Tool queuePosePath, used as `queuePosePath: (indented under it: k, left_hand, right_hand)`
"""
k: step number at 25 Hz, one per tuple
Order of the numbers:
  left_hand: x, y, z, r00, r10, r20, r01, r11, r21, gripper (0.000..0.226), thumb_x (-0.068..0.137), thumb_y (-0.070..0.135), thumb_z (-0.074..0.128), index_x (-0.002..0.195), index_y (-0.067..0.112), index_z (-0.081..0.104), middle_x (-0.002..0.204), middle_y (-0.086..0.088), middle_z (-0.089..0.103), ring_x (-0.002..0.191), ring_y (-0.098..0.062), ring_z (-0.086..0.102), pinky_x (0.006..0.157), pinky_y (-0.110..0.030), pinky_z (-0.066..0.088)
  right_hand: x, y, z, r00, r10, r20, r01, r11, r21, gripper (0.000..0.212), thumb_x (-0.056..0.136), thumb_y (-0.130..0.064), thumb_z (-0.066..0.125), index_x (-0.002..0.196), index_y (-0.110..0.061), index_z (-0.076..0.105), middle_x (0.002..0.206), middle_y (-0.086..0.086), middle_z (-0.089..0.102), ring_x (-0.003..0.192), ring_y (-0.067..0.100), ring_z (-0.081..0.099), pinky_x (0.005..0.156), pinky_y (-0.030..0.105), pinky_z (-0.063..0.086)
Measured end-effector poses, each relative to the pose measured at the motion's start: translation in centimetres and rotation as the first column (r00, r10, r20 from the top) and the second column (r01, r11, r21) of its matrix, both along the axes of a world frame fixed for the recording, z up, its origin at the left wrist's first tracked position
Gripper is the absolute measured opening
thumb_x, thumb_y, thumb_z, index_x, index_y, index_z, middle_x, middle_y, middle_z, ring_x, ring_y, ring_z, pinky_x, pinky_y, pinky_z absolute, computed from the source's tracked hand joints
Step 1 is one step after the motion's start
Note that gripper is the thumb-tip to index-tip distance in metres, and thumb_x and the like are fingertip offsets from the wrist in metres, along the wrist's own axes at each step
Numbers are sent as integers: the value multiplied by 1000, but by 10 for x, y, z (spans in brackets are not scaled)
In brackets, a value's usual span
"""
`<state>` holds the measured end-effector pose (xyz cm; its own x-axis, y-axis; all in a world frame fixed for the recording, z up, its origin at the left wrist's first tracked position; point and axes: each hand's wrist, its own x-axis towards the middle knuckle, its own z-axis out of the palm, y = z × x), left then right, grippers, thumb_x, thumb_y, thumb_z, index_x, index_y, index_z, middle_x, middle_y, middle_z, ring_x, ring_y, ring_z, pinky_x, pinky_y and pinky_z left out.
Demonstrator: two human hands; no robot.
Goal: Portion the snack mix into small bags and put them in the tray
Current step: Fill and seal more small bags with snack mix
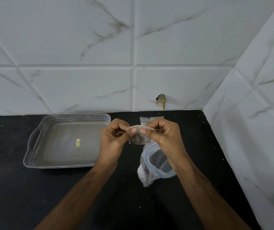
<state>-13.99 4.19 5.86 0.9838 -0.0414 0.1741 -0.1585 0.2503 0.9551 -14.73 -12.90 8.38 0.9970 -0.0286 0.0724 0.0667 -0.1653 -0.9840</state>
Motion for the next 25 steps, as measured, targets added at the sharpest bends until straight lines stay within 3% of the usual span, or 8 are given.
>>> queuePosePath:
  k: [2, 6, 9, 13, 21, 24, 25]
  left_hand:
    - [0, 1, -1, 1000, -19, 23, 19, 1000, -15, 21, 84, 6, 72, 72, 21, 65, 75, 2, 60, 71, -12, 59, 67, -24, 51]
    - [2, 2, -10, 1000, 3, -16, -4, 1000, -7, 16, 90, 8, 68, 78, 5, 59, 76, -2, 60, 71, -11, 61, 66, -24, 53]
    - [5, 6, -21, 995, 1, -99, 0, 1000, 11, 13, 90, 15, 66, 77, 18, 64, 81, -4, 61, 77, -15, 62, 68, -27, 54]
    - [9, 10, -37, 991, 32, -131, -21, 996, 89, 21, 96, 9, 62, 79, 21, 64, 80, -2, 63, 79, -15, 61, 71, -25, 52]
    - [21, 10, -49, 988, 101, -114, -75, 974, 213, 13, 101, 2, 55, 92, -1, 64, 89, -23, 64, 83, -22, 62, 74, -24, 53]
    - [31, 9, -48, 977, 141, -159, -97, 961, 259, 12, 101, 9, 57, 99, 4, 68, 94, -9, 71, 86, -16, 69, 76, -24, 58]
    - [35, 8, -48, 976, 135, -169, -82, 953, 290, 12, 101, 11, 58, 100, 8, 69, 97, -5, 73, 89, -14, 71, 77, -26, 60]
  right_hand:
    - [1, 1, -2, 1000, 6, -13, -6, 1000, 27, 7, 81, -11, 80, 82, -10, 74, 82, 3, 72, 86, 24, 69, 82, 43, 59]
    - [4, 2, -12, 999, -1, -42, 3, 999, 52, 2, 86, -7, 74, 85, -6, 73, 85, 7, 73, 85, 23, 71, 78, 35, 61]
    - [6, -1, -22, 997, 2, -75, 0, 1000, 23, 4, 89, -9, 72, 89, -7, 75, 82, 2, 74, 82, 18, 72, 75, 27, 60]
    - [10, -2, -32, 997, -2, -82, -3, 998, -66, 11, 91, -12, 70, 87, -21, 76, 83, -3, 74, 84, 17, 71, 79, 32, 60]
    - [23, 0, -43, 983, -9, -181, 3, 999, -34, 23, 99, -18, 60, 88, -34, 73, 89, -6, 75, 93, 15, 70, 88, 37, 59]
    - [32, -5, -43, 982, 51, -183, -58, 998, -37, 11, 95, -21, 67, 102, -25, 74, 96, -3, 75, 94, 14, 71, 84, 36, 61]
    - [38, -9, -42, 980, 98, -175, -115, 989, -90, 16, 92, -20, 70, 108, -25, 73, 100, -5, 74, 95, 12, 71, 82, 33, 61]
